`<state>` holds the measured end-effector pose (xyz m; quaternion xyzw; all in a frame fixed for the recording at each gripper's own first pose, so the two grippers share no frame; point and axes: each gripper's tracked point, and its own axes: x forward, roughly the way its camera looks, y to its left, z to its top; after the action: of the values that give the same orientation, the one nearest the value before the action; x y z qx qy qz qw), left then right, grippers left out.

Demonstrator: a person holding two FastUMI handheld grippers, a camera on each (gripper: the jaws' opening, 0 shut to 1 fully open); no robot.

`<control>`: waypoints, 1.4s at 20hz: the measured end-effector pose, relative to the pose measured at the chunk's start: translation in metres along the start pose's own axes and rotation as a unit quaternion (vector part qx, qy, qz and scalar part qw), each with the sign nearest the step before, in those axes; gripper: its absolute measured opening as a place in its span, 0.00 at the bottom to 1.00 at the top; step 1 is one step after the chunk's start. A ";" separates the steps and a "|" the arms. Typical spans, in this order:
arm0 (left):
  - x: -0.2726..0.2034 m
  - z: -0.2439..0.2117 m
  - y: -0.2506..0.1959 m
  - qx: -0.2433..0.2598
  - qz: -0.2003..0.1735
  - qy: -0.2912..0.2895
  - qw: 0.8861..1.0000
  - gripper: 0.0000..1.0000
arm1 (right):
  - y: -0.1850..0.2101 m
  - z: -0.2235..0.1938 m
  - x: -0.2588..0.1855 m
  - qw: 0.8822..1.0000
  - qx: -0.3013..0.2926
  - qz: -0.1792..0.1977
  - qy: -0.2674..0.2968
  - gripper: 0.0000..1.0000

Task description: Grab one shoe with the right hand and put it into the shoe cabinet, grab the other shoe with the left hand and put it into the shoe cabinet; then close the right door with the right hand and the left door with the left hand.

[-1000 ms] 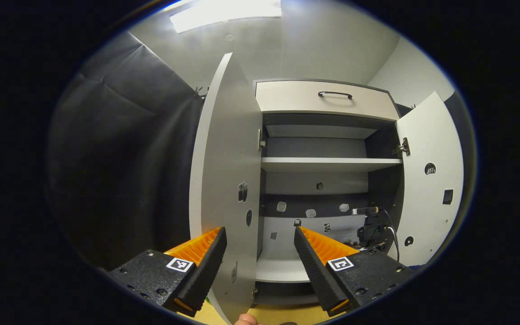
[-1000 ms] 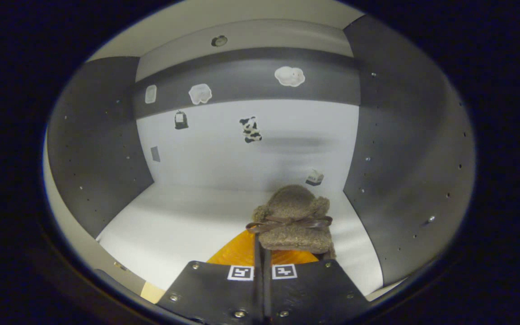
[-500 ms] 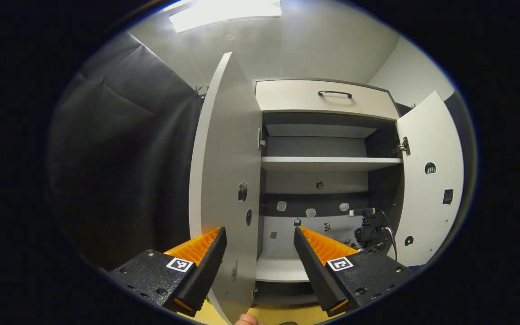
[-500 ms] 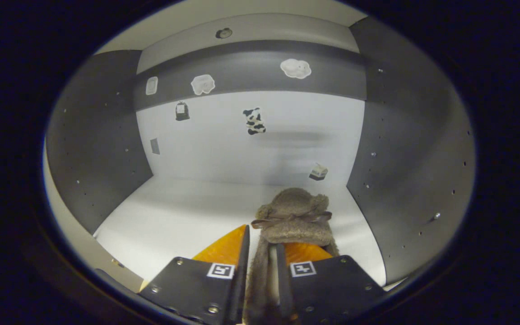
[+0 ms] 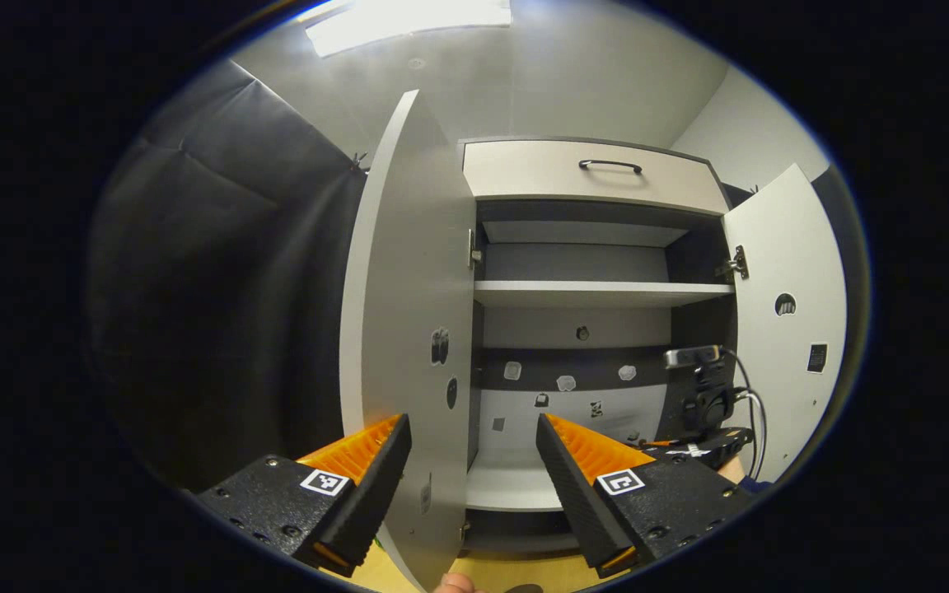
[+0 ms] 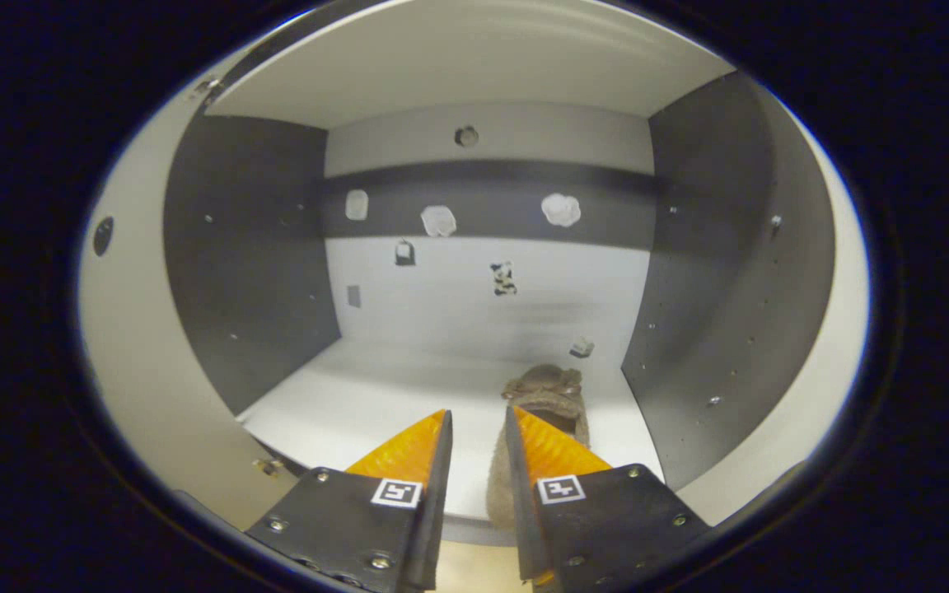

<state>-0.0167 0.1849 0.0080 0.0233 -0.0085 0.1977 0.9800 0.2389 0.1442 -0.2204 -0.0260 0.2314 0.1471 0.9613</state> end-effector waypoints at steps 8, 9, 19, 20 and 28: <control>-0.001 -0.025 -0.034 -0.004 -0.039 0.033 0.999 0.95 | 0.007 0.079 -0.124 0.994 0.025 0.024 -0.106 0.33; -0.001 -0.030 -0.039 -0.003 -0.044 0.038 0.998 0.96 | 0.005 0.086 -0.139 0.993 0.027 0.025 -0.115 0.32; 0.005 -0.143 -0.073 0.009 -0.070 0.151 0.986 0.96 | -0.017 0.130 -0.265 0.981 0.011 0.010 -0.192 0.39; 0.004 -0.159 -0.074 0.013 -0.073 0.168 0.983 0.96 | -0.022 0.134 -0.272 0.980 0.014 0.006 -0.197 0.39; -0.033 -0.318 -0.063 0.045 -0.078 0.309 0.947 0.96 | -0.054 0.161 -0.325 0.968 0.023 -0.035 -0.248 0.49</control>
<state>-0.0201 0.1300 -0.3135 0.0057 0.3051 0.1181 0.9450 0.0493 0.0236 0.0694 0.0250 -0.0122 0.1098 0.9936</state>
